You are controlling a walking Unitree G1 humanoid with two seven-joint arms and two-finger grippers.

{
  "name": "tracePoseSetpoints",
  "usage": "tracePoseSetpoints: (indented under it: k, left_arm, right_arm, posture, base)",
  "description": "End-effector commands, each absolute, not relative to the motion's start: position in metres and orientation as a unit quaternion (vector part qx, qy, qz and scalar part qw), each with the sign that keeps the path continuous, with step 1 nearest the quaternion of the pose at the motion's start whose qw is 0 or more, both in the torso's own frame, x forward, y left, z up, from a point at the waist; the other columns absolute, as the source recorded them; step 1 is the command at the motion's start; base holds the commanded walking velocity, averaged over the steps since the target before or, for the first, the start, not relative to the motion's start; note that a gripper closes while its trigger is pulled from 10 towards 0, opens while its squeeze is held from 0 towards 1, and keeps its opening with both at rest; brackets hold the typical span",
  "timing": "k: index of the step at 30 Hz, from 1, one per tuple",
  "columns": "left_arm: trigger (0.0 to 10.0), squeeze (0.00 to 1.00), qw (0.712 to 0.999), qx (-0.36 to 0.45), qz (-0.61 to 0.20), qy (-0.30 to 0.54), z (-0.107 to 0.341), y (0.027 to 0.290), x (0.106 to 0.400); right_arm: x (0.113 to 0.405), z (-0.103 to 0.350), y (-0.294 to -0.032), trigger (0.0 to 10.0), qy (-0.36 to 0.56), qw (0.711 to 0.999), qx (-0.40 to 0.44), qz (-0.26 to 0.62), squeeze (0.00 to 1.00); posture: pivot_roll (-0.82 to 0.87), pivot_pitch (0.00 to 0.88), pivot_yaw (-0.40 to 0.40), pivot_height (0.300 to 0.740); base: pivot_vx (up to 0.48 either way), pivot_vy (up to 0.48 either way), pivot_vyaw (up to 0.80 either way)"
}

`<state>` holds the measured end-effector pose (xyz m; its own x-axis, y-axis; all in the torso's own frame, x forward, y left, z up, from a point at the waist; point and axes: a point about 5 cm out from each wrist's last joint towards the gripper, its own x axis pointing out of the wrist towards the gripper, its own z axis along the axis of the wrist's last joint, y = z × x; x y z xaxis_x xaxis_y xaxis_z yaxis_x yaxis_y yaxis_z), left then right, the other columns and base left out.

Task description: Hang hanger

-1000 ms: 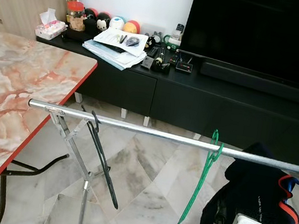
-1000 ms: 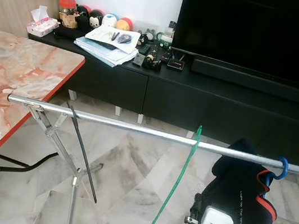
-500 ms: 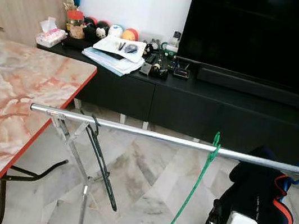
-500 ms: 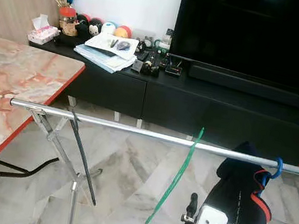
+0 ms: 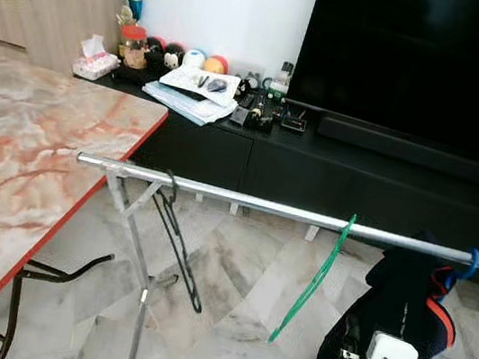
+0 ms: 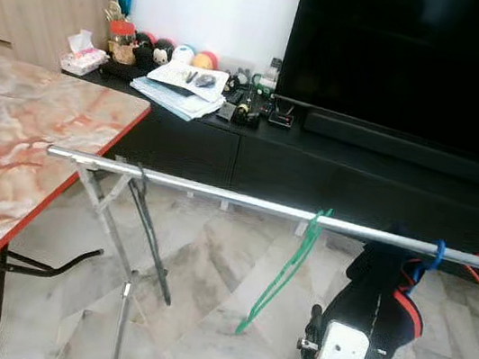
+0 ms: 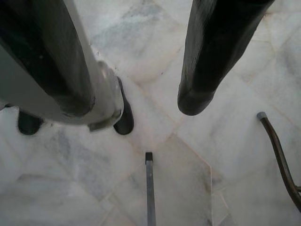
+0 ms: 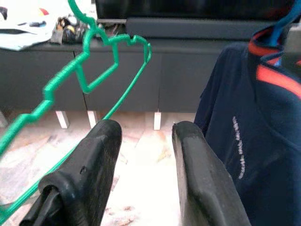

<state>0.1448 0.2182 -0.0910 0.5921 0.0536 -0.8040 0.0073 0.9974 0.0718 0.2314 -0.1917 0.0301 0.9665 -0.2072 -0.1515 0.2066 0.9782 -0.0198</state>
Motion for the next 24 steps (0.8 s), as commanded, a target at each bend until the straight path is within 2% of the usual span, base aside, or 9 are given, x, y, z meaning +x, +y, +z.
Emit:
tracePoseSetpoints:
  k: [1,13,19,24]
  left_arm:
    - [10.0,0.00,0.893,0.032,0.015,0.448,-0.091,0.217,0.146]
    - [10.0,0.00,0.897,0.022,0.009,0.442,-0.091,0.207,0.149]
    - [10.0,0.00,0.901,0.017,0.014,0.433,-0.089,0.206,0.155]
    - [10.0,0.00,0.899,0.015,0.020,0.436,-0.089,0.210,0.153]
  right_arm:
    - [0.232,0.028,-0.195,10.0,0.078,0.991,-0.001,-0.111,0.00]
    - [0.238,0.015,-0.204,10.0,0.104,0.985,0.025,-0.136,0.00]
    - [0.240,-0.010,-0.206,10.0,0.167,0.974,0.058,-0.139,0.00]
    - [0.233,-0.036,-0.202,10.0,0.249,0.961,0.049,-0.111,0.00]
  posture:
    - [0.03,0.022,-0.012,0.740]
    - [0.02,0.057,-0.020,0.740]
    - [0.02,0.064,-0.026,0.740]
    - [0.01,0.066,-0.008,0.740]
  base:
    - [-0.247,0.000,0.00]
    - [-0.247,0.000,0.00]
    - [-0.246,0.000,0.00]
    - [-0.248,0.000,0.00]
